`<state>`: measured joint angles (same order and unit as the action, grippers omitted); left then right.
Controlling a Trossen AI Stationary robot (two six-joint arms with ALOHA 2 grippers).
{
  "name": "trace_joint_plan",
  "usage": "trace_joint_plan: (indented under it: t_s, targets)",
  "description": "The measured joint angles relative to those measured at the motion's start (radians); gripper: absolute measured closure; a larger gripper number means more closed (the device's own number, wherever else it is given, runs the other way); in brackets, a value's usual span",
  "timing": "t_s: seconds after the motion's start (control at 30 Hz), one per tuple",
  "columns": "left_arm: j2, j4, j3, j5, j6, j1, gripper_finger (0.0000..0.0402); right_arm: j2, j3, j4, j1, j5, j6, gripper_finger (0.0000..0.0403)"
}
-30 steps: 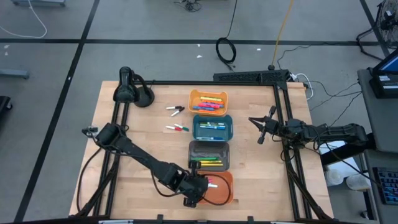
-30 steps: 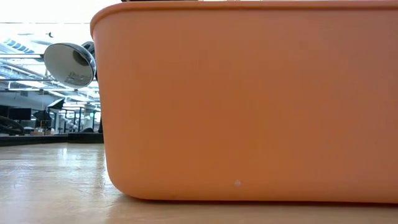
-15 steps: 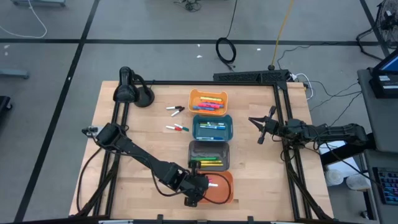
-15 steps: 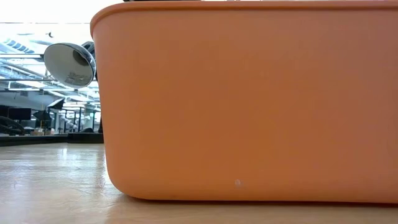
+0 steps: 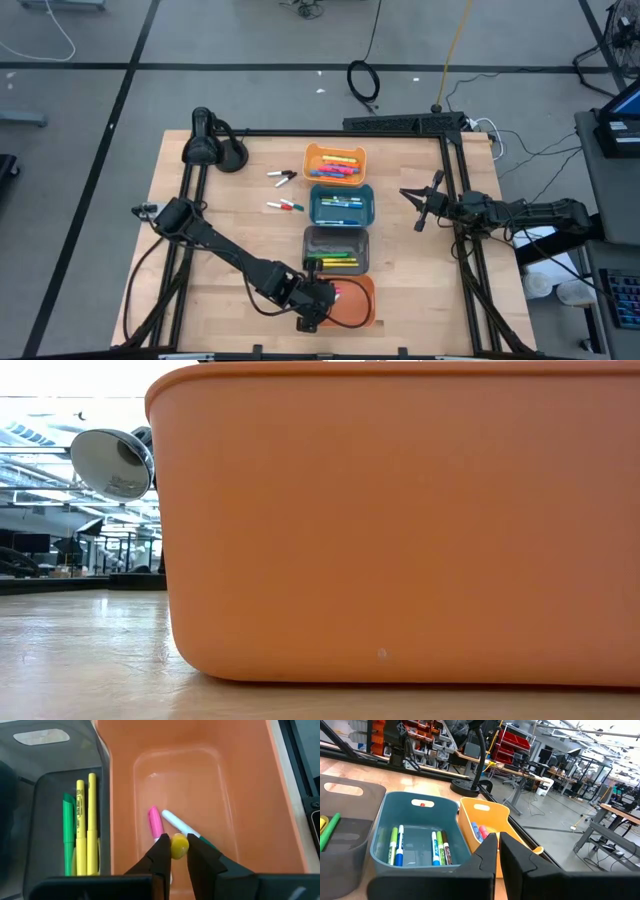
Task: Pick & Place Markers
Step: Put the yellow mini marker into the orange bin
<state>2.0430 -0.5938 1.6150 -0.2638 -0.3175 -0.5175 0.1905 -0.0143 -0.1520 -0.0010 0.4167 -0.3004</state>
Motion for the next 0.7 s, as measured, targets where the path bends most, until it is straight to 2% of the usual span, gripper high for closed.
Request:
trace_joint_plan:
  t_s: [0.3, 0.7]
  targets:
    - [0.0, 0.0, 0.0, 0.0, -0.006, 0.0, 0.0302, 0.0, 0.0, 0.0, 0.0, 0.0, 0.0, 0.0392]
    - [0.0, 0.016, 0.0, 0.0, -0.006, 0.0, 0.0298, 0.0, 0.0, 0.0, 0.0, 0.0, 0.0, 0.0392]
